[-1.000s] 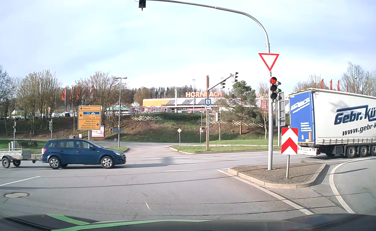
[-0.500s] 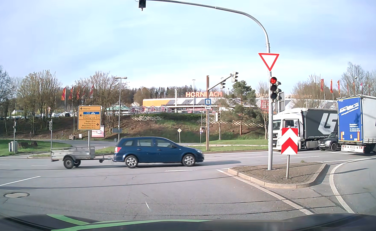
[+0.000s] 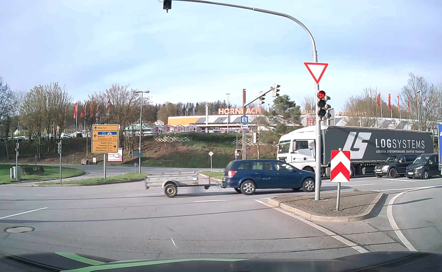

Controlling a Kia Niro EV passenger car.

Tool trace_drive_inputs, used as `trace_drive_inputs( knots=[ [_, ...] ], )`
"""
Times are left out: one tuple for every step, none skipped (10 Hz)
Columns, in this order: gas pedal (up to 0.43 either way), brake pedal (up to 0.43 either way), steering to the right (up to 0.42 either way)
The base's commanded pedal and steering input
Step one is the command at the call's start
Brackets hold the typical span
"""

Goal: Follow the waypoints while adhering to traffic rules and regulations

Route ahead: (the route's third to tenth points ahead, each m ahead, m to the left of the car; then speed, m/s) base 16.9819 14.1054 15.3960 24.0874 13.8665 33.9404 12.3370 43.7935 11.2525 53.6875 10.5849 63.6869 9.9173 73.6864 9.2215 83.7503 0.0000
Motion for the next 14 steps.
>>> trace_drive_inputs(
  knots=[
    [0.0,0.372,-0.002],
    [0.0,0.378,-0.002],
    [0.0,0.378,-0.002],
    [0.0,0.378,-0.002],
    [0.0,0.378,-0.002],
    [0.0,0.378,-0.002],
    [0.0,0.378,-0.002],
    [0.0,0.378,-0.002],
    [0.0,0.378,-0.002],
    [0.0,0.378,-0.002],
    [0.0,0.378,-0.002],
    [0.0,0.378,-0.002],
    [0.0,0.378,-0.002],
    [0.0,0.378,-0.002]
  ],
)
